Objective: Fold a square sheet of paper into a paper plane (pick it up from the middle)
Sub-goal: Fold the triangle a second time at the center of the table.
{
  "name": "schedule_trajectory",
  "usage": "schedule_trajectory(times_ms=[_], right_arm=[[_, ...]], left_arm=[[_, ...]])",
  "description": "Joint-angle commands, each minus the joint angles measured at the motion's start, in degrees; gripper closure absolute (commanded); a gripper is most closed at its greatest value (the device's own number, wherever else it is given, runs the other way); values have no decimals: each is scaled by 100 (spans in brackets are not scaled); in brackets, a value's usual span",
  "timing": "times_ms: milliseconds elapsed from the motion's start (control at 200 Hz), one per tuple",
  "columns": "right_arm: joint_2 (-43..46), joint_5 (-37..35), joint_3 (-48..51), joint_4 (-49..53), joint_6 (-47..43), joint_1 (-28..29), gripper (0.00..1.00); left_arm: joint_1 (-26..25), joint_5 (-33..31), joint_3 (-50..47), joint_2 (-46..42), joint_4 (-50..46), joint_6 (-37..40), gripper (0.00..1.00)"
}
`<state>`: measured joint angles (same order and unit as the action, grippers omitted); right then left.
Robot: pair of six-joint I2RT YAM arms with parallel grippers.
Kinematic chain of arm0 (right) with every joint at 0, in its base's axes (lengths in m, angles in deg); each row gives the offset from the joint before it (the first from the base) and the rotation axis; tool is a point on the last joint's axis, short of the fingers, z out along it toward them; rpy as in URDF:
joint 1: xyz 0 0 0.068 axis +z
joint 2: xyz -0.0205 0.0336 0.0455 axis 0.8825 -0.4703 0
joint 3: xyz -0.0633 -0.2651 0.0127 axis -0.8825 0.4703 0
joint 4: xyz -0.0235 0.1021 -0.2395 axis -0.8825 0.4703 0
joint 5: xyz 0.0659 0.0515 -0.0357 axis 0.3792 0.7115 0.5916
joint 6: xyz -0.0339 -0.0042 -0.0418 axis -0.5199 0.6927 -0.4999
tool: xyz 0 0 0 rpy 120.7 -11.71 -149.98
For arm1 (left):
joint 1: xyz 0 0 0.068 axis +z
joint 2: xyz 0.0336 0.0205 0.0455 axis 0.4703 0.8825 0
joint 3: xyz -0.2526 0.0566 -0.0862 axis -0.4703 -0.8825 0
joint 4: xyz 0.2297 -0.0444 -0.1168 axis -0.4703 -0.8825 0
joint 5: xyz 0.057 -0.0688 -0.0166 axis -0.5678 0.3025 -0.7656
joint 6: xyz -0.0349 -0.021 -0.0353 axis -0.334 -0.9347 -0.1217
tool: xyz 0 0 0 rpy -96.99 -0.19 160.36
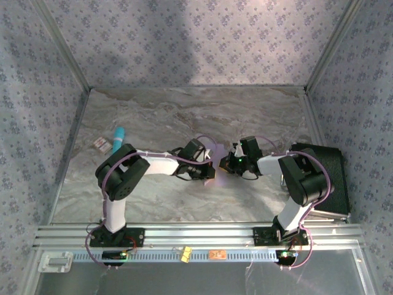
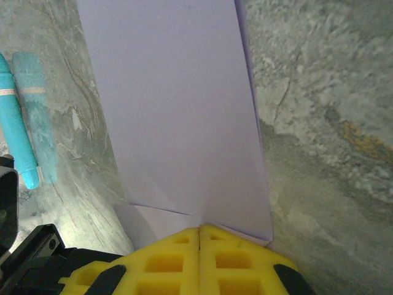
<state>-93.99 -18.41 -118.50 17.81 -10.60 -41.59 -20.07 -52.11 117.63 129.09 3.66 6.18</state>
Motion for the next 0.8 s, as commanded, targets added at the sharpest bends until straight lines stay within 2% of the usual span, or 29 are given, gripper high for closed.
schedule_trajectory(times_ms=[0, 180, 445, 610, 795], right_arm=[[-13, -304, 135, 456, -28, -89, 100], [-39, -274, 128, 450, -25, -115, 100], [-83, -265, 166, 421, -20, -112, 100], [-114, -243, 169, 372, 1, -94, 100], [-118, -205, 119, 381, -14, -99, 100]], left_arm=[[-62, -187, -129, -157, -469, 72, 95], [-170, -198, -86, -402, -449, 164, 93], [-180, -345, -422, -301, -394, 109, 93], [-162, -228, -837, -263, 120, -166, 93], [-148, -53, -888, -564, 357, -363, 93]])
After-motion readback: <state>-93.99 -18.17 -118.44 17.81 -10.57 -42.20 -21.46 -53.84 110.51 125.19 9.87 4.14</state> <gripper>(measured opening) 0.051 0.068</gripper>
